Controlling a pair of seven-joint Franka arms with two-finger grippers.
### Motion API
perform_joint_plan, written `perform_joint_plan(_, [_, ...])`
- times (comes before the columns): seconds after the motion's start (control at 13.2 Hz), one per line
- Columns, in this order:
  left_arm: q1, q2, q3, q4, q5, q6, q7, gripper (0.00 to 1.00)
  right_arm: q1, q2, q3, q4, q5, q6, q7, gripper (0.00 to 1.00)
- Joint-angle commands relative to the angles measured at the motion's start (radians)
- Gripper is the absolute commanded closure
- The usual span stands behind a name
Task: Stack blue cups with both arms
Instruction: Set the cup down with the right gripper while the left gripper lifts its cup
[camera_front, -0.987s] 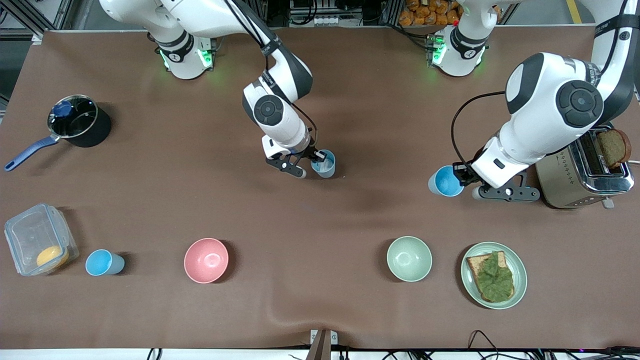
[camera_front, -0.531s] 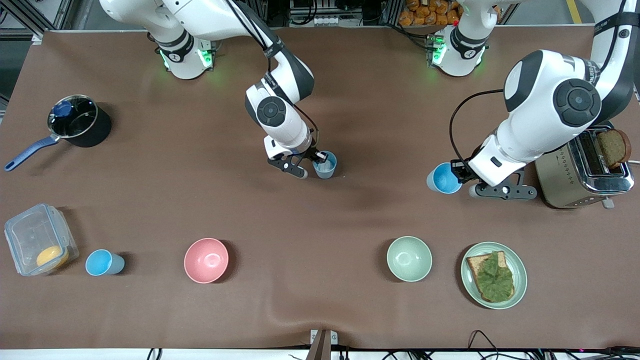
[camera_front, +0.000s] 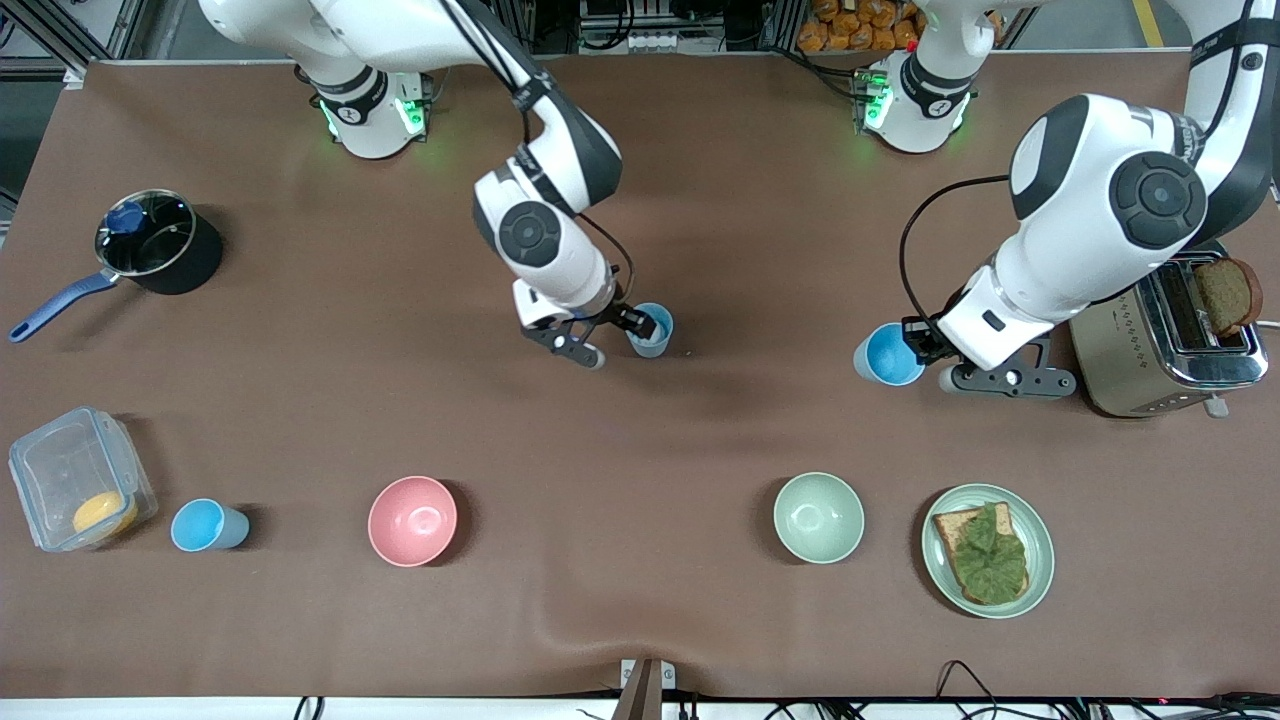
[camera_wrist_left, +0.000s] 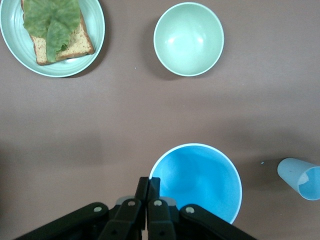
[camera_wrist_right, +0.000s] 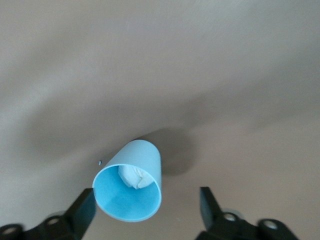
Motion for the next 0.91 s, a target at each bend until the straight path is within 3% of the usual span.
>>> perform_joint_plan(0.0, [-0.012,-0.009,-0.010,0.046,-0.007,-0.053,-0.021,1.00,-0.111,-0.026,-0.001,0.123,0.000,-0.226,-0.105,0.04])
perform_joint_plan(0.15, [-0.029,-0.012,-0.020,0.051,-0.007,-0.063,-0.048,1.00,-0.180,-0.058,-0.001,0.145,-0.015,-0.309,-0.213,0.03])
perform_joint_plan(0.38, [-0.027,-0.017,-0.071,0.057,-0.007,-0.101,-0.070,1.00,-0.250,-0.140,-0.001,0.102,-0.112,-0.315,-0.391,0.00])
perform_joint_plan(0.68, [-0.044,0.014,-0.128,0.057,-0.009,-0.101,-0.147,1.00,-0.405,-0.245,-0.001,0.087,-0.118,-0.425,-0.630,0.00])
perform_joint_plan(0.83, [-0.110,0.034,-0.134,0.055,-0.012,-0.098,-0.256,1.00,-0.480,-0.311,-0.001,0.087,-0.119,-0.487,-0.704,0.00])
